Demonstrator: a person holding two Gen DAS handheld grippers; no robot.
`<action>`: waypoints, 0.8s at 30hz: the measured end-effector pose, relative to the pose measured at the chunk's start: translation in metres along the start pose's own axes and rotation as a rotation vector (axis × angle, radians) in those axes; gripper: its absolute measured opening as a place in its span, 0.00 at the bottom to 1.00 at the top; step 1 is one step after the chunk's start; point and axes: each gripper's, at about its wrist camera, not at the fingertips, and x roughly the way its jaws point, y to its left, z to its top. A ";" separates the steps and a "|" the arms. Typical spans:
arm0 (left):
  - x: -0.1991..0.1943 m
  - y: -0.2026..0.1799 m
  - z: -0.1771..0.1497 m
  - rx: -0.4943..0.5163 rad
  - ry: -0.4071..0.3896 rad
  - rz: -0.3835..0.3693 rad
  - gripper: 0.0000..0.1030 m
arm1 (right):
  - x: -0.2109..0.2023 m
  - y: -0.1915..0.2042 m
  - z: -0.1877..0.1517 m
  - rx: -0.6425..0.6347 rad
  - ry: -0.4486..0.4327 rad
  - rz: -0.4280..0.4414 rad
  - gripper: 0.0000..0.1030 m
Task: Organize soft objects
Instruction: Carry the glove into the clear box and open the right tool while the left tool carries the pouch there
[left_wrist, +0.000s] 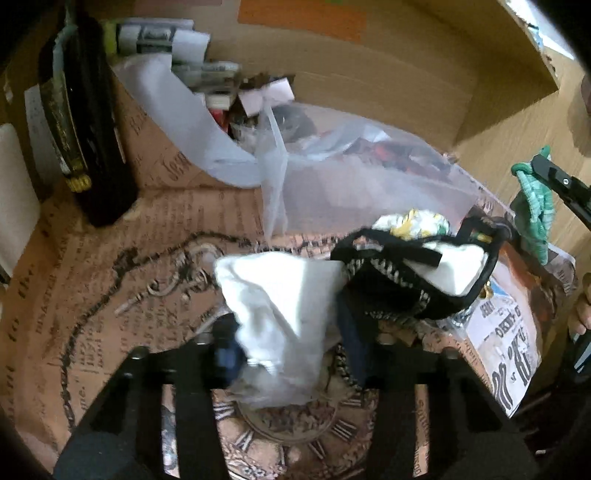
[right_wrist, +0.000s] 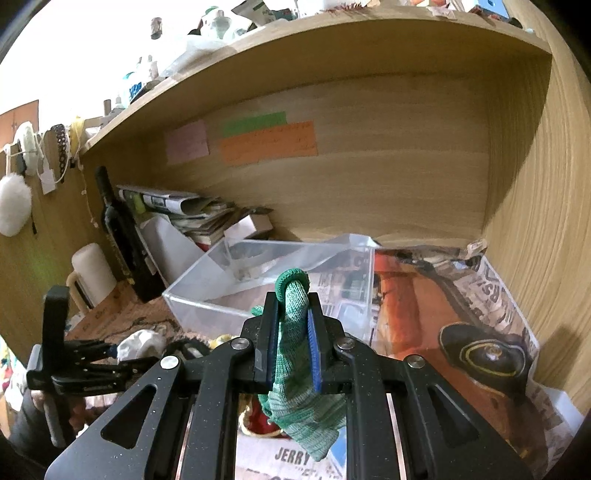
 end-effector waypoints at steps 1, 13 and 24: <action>-0.004 0.000 0.002 0.006 -0.015 0.012 0.37 | 0.000 -0.001 0.002 0.000 -0.005 -0.001 0.13; -0.045 -0.010 0.068 0.037 -0.200 -0.004 0.36 | 0.023 -0.006 0.034 -0.017 -0.048 -0.013 0.13; -0.001 -0.028 0.129 0.053 -0.174 -0.042 0.36 | 0.070 -0.004 0.050 -0.061 0.008 -0.022 0.13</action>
